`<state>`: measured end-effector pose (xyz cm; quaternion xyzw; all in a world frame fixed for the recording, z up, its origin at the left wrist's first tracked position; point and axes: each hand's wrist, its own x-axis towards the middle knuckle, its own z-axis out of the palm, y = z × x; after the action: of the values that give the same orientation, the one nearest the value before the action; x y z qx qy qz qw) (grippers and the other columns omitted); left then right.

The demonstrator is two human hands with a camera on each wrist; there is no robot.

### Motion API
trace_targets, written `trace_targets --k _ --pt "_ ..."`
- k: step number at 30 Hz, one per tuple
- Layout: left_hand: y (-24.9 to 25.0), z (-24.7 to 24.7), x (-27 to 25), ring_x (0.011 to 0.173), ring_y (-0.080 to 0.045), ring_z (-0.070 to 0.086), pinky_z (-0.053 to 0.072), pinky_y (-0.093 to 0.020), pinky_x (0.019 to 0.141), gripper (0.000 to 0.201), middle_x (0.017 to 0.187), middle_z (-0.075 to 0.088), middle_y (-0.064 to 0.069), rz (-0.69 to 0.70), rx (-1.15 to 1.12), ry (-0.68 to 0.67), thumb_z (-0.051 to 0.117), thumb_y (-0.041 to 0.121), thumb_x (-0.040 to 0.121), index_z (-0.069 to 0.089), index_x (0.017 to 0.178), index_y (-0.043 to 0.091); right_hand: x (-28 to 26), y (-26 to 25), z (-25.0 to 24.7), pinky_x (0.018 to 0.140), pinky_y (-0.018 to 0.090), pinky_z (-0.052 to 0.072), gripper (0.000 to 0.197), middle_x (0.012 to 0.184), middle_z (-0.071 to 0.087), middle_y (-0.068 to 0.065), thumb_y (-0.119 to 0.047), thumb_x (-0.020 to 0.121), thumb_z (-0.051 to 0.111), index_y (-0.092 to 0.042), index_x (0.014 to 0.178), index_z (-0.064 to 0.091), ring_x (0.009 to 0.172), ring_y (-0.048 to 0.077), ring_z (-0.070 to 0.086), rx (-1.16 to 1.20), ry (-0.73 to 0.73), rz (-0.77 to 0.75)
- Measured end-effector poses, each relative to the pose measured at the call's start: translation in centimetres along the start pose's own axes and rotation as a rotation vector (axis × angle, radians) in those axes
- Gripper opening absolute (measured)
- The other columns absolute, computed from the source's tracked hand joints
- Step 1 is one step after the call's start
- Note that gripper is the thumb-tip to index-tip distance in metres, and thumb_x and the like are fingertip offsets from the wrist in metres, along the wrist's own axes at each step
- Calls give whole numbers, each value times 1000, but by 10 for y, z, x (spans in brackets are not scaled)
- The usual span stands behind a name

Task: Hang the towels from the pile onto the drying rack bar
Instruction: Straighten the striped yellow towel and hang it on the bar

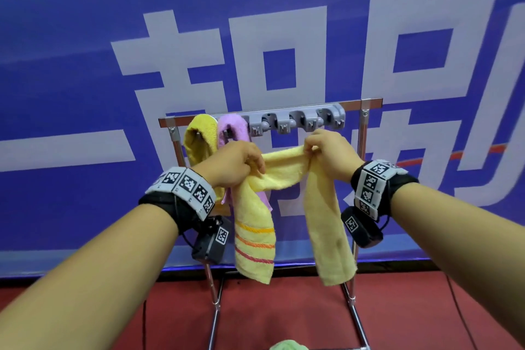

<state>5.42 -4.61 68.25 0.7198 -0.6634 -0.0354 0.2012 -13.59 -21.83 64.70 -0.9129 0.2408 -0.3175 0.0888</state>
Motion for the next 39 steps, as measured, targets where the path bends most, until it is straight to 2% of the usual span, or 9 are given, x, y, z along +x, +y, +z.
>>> trace_targets --k 2,5,11,14,17,20,30,35,39 --pt "-4 4 3 106 -8 60 47 -27 98 50 109 67 11 -47 69 26 44 -10 81 75 100 24 0 -3 0 76 39 50 37 102 62 0 6 81 53 -19 99 74 92 22 55 -34 -23 -37" --pt "-10 6 8 112 -13 60 50 -35 97 49 120 66 12 -101 224 87 47 -1 83 72 110 32 5 -9 2 74 39 49 47 107 59 -3 -1 81 58 -29 117 69 95 21 53 -82 -84 -60" --pt "-11 4 17 117 -25 53 48 -38 83 46 128 55 4 -101 370 246 48 9 90 63 129 30 22 -20 6 64 38 49 44 107 51 1 -7 83 57 -31 120 62 88 28 57 -225 -54 -91" --pt "-10 1 24 110 -28 54 39 -34 71 42 125 51 0 -114 375 328 49 10 91 62 128 24 35 -25 7 52 30 31 36 102 47 3 -9 87 54 -25 118 58 80 28 54 -286 -20 -131" --pt "-12 -3 35 107 -26 55 38 -32 71 40 125 51 -2 -113 365 404 52 10 92 60 130 18 49 -28 9 51 33 39 26 97 45 2 -8 89 53 -21 112 56 76 28 55 -315 31 -138" --pt "-16 -6 50 104 -24 56 48 -32 77 34 122 54 -2 -128 368 474 52 15 94 62 127 13 65 -30 9 53 37 46 21 96 48 2 -7 88 54 -19 106 56 75 27 53 -322 57 -126" --pt "-33 -12 100 88 -29 60 56 -42 76 26 119 48 -7 -245 352 599 59 8 90 58 116 10 121 -36 24 61 36 37 31 119 48 11 -7 88 51 -12 119 49 83 37 58 -284 110 -89" --pt "-53 0 112 80 -31 61 57 -46 68 24 117 46 -8 -254 388 603 63 5 86 56 109 10 137 -29 45 60 42 47 28 114 46 9 -9 90 53 -14 117 48 80 39 60 -313 99 -58" --pt "-63 8 122 76 -30 60 55 -43 65 25 119 44 -8 -244 393 591 64 2 85 54 107 10 145 -23 58 56 39 37 30 115 48 11 -10 90 50 -12 120 48 78 40 61 -337 105 -68"
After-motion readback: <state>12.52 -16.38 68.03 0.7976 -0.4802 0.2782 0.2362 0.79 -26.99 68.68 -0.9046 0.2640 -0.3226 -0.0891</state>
